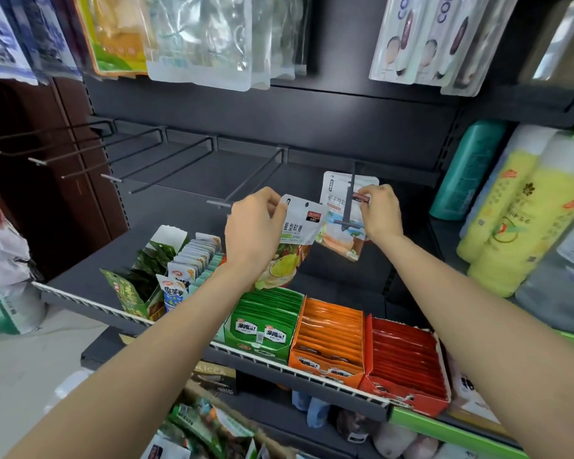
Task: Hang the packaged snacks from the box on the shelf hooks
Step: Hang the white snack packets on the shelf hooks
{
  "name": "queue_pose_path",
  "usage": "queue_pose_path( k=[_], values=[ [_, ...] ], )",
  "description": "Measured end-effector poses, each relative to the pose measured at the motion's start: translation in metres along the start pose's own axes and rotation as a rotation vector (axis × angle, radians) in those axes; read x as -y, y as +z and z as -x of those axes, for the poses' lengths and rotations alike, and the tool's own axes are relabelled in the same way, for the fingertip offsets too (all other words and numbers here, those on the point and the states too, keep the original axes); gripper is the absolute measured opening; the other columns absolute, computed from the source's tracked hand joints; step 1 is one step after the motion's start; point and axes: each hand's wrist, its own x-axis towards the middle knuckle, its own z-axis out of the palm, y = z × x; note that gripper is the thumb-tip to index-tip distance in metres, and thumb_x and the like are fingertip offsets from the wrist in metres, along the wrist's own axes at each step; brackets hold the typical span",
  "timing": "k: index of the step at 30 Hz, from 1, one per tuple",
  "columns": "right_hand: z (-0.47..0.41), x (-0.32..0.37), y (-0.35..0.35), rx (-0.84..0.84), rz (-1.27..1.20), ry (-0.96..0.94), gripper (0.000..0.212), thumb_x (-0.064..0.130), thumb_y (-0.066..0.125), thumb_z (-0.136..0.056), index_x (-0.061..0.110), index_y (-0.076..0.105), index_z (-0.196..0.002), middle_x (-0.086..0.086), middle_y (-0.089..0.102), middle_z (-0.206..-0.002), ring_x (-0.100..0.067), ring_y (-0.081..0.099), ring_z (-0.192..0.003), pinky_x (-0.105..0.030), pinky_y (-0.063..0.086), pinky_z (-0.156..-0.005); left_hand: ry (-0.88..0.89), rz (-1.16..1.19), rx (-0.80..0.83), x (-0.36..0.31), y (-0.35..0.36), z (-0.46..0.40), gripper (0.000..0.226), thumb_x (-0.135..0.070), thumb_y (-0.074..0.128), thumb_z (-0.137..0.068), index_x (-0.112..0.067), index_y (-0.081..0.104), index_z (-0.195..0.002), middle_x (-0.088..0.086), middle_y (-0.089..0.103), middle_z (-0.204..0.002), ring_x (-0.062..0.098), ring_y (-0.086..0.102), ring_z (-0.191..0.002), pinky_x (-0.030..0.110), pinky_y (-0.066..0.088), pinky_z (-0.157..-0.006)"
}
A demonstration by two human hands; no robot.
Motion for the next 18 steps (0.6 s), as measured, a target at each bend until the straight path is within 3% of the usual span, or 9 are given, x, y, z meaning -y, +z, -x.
queue_pose_path(
  k=[5,8,11,14,16,18],
  values=[
    [-0.02,-0.008,0.009,0.096,0.046,0.014,0.04,0.001,0.044,-0.093,0.006,0.05,-0.132,-0.017,0.04,-0.133,-0.032,0.045,-0.12,-0.037,0.04,-0.101,-0.001,-0.02,0.004,0.002,0.006,-0.006,0.012,-0.028,0.055,-0.092,-0.025,0.058,-0.082,-0.013,0.057,-0.072,0.007,0.053,-0.066,0.023,0.036,-0.06],
    [-0.014,-0.009,0.009,0.126,0.059,0.016,0.042,0.005,0.045,-0.095,0.01,0.045,-0.136,-0.013,0.031,-0.141,-0.028,0.035,-0.127,-0.035,0.035,-0.103,0.005,-0.029,0.017,0.007,0.008,-0.005,0.01,-0.026,0.056,-0.092,-0.022,0.061,-0.085,-0.012,0.058,-0.073,0.01,0.054,-0.07,0.024,0.037,-0.063],
    [0.004,-0.006,0.002,0.036,-0.017,0.034,0.037,0.004,0.045,-0.093,0.01,0.051,-0.129,-0.009,0.026,-0.144,-0.024,0.031,-0.129,-0.028,0.032,-0.1,-0.004,-0.013,0.071,0.01,0.009,0.0,0.01,-0.024,0.056,-0.092,-0.023,0.059,-0.083,-0.015,0.055,-0.067,0.013,0.054,-0.072,0.026,0.038,-0.066],
    [0.033,-0.004,-0.012,-0.031,-0.211,0.063,0.027,0.0,0.043,-0.092,0.008,0.061,-0.109,-0.01,0.045,-0.13,-0.02,0.047,-0.117,-0.012,0.035,-0.081,-0.013,0.034,0.16,0.012,0.008,0.007,0.011,-0.023,0.059,-0.092,-0.021,0.059,-0.081,-0.015,0.055,-0.064,0.014,0.056,-0.072,0.027,0.042,-0.069],
    [0.056,-0.004,-0.022,0.028,-0.389,0.107,0.026,0.001,0.04,-0.093,0.01,0.064,-0.101,-0.007,0.061,-0.115,-0.015,0.059,-0.101,-0.014,0.043,-0.069,-0.018,0.081,0.229,0.014,0.008,0.013,0.011,-0.022,0.061,-0.09,-0.019,0.061,-0.081,-0.007,0.06,-0.069,0.014,0.057,-0.073,0.024,0.04,-0.068],
    [0.079,-0.002,-0.031,0.116,-0.551,0.158,0.025,0.004,0.042,-0.093,0.012,0.064,-0.098,-0.004,0.067,-0.107,-0.012,0.063,-0.093,-0.021,0.049,-0.076,-0.04,0.15,0.313,0.017,0.009,0.017,0.011,-0.022,0.063,-0.089,-0.018,0.062,-0.079,-0.002,0.063,-0.073,0.014,0.058,-0.074,0.023,0.04,-0.068]
  ],
)
